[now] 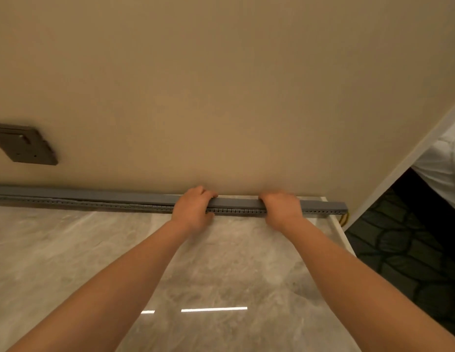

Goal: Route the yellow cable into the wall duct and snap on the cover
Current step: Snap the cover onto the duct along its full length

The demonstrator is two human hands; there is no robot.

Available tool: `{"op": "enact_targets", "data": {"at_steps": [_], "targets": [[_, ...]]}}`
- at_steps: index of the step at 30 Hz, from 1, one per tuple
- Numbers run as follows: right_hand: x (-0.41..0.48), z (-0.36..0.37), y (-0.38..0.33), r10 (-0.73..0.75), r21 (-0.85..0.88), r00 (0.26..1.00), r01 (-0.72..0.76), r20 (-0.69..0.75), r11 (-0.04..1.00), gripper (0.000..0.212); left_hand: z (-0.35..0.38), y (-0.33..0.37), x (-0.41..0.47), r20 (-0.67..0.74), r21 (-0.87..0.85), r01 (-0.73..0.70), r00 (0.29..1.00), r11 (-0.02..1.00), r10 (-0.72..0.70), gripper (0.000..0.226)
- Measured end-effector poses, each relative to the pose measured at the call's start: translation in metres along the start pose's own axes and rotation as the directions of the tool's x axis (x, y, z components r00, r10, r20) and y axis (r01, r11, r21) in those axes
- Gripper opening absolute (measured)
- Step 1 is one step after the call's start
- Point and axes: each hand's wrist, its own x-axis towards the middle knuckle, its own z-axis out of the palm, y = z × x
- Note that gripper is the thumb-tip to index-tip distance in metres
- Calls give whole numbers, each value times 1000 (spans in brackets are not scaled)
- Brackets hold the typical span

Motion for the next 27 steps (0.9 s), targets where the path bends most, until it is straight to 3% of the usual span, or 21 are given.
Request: {"op": "enact_targets", "data": {"at_steps": [11,16,27], "targets": [[20,-5,13,-43,68,974,59,-222,996,34,-4,-4,10,-196,16,-55,979,998,57,39],[19,9,7,-25,58,957,43,-291,997,24,-1,-4,10,-281,216,-15,957,976,77,38],[24,-1,-10,-24,-59,980,13,-195,998,13,-8,-16,8,-203,232,-15,977,973,63,36]]}}
